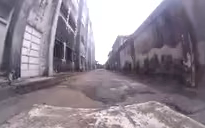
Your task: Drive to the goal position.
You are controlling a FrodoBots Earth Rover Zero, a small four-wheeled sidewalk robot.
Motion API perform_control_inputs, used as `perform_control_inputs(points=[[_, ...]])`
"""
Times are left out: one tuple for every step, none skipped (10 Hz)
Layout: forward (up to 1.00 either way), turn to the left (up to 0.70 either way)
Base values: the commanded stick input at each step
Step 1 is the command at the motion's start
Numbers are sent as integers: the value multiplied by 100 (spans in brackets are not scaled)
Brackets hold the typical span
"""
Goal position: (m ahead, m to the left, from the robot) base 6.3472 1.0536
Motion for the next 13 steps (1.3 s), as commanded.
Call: perform_control_inputs(points=[[70,0],[70,0],[70,0],[70,0],[70,0],[70,0],[70,0],[70,0],[70,0],[70,0],[70,0],[70,0],[70,0]])
